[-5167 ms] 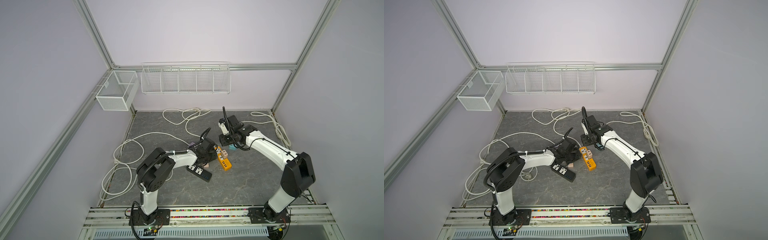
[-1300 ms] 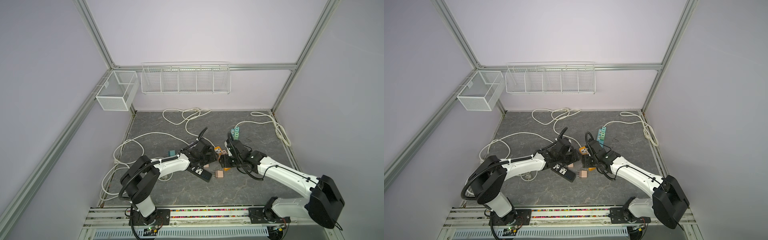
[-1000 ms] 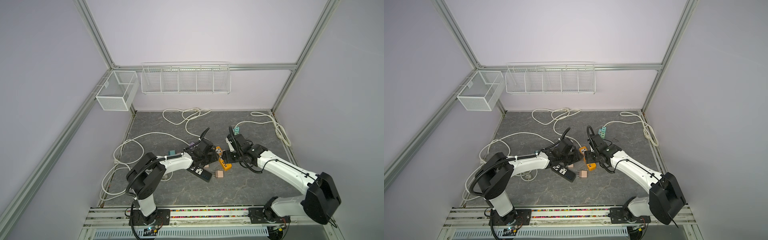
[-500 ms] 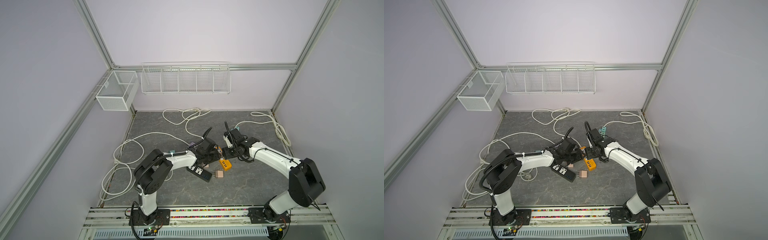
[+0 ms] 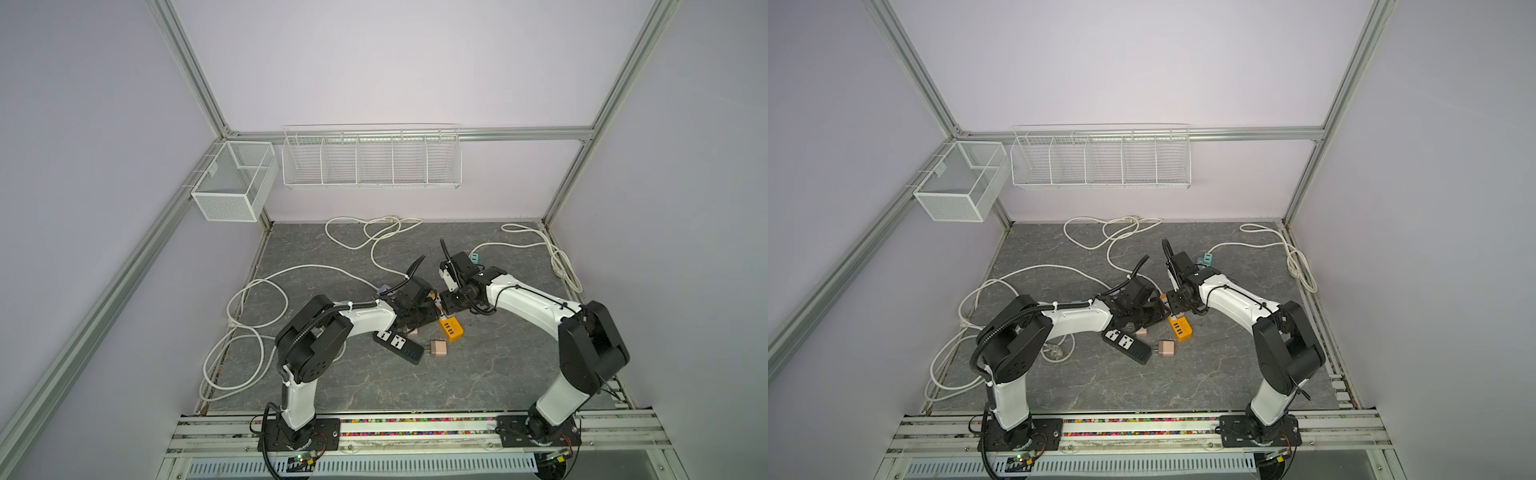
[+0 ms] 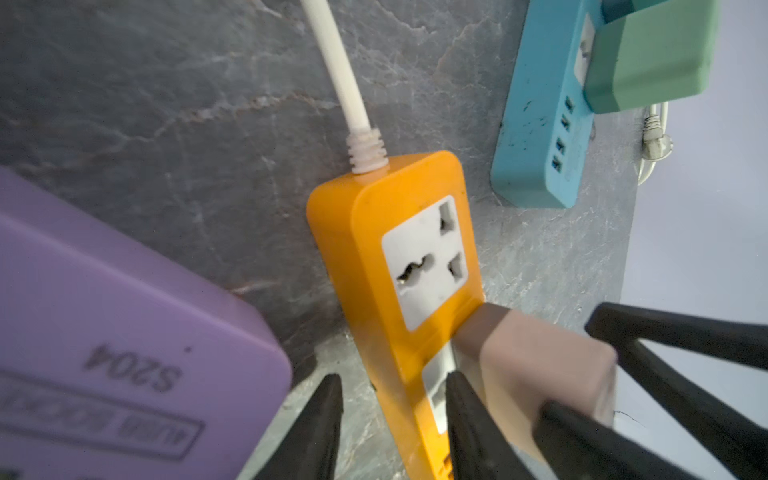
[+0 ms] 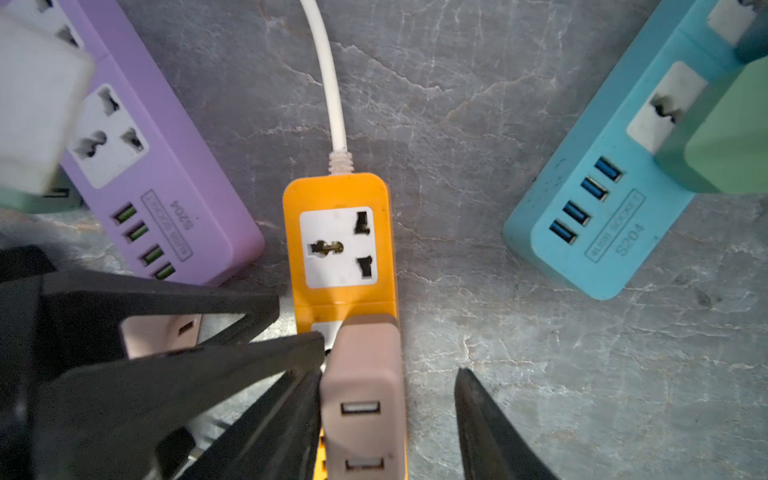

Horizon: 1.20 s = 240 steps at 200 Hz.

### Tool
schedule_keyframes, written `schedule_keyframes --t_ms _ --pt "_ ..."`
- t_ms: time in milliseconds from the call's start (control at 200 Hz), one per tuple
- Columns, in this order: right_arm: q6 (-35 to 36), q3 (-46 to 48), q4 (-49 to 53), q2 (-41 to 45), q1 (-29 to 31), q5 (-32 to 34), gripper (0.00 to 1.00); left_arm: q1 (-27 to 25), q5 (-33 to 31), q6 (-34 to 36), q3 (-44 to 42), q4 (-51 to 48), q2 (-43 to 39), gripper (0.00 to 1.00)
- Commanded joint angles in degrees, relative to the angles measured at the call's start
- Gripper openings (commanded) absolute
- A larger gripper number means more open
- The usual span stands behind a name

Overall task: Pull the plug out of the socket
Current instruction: 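Move the right gripper onto the remaining pink adapter and close it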

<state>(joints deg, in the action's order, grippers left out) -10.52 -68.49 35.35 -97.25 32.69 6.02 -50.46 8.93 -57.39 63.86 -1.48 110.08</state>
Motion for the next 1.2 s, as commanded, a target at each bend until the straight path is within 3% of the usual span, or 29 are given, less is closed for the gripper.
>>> schedule_keyframes --t_ms 0,1195 --pt "1.75 -1.51 1.58 -1.3 -0.27 -0.5 0.51 0.37 0.16 -0.1 1.54 0.6 0.9 0.42" --pt "4.52 -2.78 2.94 -5.23 1.37 2.88 0.34 0.11 -1.04 -0.24 -0.7 -1.78 1.26 0.38"
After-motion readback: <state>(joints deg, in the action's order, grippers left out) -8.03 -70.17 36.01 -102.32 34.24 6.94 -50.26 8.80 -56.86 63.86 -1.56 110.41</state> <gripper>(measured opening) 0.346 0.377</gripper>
